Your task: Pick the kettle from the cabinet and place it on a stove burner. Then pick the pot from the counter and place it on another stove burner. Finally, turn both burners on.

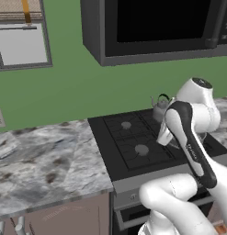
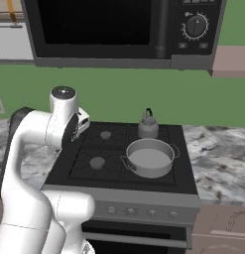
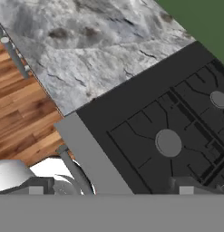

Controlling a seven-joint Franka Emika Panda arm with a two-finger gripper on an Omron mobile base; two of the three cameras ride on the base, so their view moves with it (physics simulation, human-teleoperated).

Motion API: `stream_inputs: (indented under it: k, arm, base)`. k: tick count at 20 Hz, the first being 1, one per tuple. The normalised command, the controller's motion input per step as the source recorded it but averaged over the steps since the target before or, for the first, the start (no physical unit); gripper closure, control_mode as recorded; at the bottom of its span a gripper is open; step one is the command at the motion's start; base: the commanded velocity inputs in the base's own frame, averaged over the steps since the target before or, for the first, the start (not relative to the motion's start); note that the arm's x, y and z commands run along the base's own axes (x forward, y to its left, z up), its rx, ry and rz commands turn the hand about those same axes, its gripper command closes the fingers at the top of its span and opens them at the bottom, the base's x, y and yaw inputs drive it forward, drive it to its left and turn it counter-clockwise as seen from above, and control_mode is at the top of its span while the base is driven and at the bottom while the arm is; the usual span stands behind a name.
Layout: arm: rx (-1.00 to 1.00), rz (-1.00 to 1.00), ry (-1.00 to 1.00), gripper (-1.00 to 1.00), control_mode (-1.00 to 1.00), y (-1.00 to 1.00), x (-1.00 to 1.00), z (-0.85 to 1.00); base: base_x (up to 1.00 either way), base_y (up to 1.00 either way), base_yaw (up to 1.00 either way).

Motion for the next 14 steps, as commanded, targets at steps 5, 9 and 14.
stream_inputs:
  k: [5, 9, 14]
  arm:
    - [0.17, -0.17, 0.00, -1.00, -1.00, -0.38, -0.32, 0.43]
    - [0.15, -0.21, 0.00, -1.00, -1.00, -0.27, -0.41, 0.35]
    - [0.16, -0.27, 0.00, -1.00, -1.00, -0.21, -0.47, 0.27]
  base:
    - [0.00, 0.00, 0.00]
    - [0.00, 0.00, 0.00]
    - [0.00, 0.00, 0.00]
